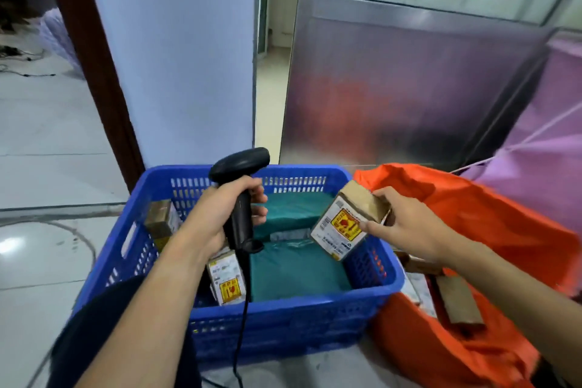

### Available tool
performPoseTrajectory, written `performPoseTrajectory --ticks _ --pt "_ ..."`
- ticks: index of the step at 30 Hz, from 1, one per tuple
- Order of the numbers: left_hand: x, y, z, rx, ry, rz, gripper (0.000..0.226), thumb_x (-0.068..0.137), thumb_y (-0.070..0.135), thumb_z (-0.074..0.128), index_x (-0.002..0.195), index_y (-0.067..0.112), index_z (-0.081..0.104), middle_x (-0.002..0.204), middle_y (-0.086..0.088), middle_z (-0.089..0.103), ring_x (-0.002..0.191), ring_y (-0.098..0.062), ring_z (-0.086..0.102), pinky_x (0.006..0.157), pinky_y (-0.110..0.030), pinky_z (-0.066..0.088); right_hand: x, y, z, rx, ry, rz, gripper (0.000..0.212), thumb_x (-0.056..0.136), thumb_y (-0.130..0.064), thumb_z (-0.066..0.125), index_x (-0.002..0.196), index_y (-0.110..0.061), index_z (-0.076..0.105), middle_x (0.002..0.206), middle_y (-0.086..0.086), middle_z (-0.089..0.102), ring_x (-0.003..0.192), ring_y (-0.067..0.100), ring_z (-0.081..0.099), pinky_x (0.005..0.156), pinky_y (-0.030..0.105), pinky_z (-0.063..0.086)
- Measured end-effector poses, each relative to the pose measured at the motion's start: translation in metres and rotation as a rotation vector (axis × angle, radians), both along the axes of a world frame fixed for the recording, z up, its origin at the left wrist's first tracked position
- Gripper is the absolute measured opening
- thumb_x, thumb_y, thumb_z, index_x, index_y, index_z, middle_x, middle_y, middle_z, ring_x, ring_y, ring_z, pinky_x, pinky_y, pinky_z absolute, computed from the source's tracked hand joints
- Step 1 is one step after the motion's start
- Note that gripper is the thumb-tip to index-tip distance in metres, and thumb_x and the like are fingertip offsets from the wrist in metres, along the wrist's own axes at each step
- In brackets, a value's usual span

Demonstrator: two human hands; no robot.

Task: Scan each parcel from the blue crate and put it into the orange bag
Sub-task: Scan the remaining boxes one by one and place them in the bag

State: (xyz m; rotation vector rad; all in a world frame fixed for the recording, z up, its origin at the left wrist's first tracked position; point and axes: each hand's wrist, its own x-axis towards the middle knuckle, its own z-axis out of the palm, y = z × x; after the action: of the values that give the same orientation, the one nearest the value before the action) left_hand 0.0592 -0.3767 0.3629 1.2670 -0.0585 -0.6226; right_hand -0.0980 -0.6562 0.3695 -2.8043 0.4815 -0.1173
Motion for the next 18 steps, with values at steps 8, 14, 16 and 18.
performPoseTrajectory --ticks 8,14,16,18 --pt "-0.038 -0.047 -0.010 0.081 -0.122 -0.058 0.017 0.096 0.017 0.071 0.094 0.000 0.073 0.082 -0.015 0.071 0.060 -0.026 0.065 0.063 -0.037 0.057 -0.065 -0.043 -0.001 0.352 -0.254 -0.210 0.052 0.081 -0.058 0.075 0.122 -0.031 0.058 0.111 -0.011 0.072 0.098 0.012 0.069 0.087 0.038 0.055" --pt "-0.068 -0.077 0.003 0.039 -0.169 -0.122 0.022 0.096 0.022 0.071 0.099 0.000 0.074 0.086 -0.016 0.072 0.067 -0.028 0.066 0.062 -0.035 0.060 -0.094 -0.048 0.017 0.820 -0.437 -0.340 0.033 0.096 -0.025 0.070 0.125 -0.013 0.062 0.107 0.005 0.079 0.086 0.024 0.078 0.060 0.021 0.056" --pt "-0.080 -0.085 0.010 0.026 -0.168 -0.135 0.024 0.095 0.023 0.072 0.103 0.000 0.076 0.089 -0.014 0.074 0.070 -0.026 0.067 0.066 -0.035 0.062 -0.097 -0.045 0.029 0.893 -0.480 -0.347 0.033 0.096 -0.028 0.069 0.125 -0.014 0.063 0.104 0.004 0.080 0.089 0.026 0.078 0.066 0.028 0.058" --pt "-0.089 -0.091 0.013 0.024 -0.166 -0.123 0.024 0.095 0.024 0.074 0.105 0.003 0.077 0.092 -0.013 0.075 0.071 -0.025 0.068 0.071 -0.038 0.063 -0.096 -0.043 0.040 0.936 -0.513 -0.328 0.031 0.097 -0.031 0.068 0.124 -0.016 0.064 0.103 0.004 0.080 0.091 0.026 0.078 0.075 0.036 0.058"
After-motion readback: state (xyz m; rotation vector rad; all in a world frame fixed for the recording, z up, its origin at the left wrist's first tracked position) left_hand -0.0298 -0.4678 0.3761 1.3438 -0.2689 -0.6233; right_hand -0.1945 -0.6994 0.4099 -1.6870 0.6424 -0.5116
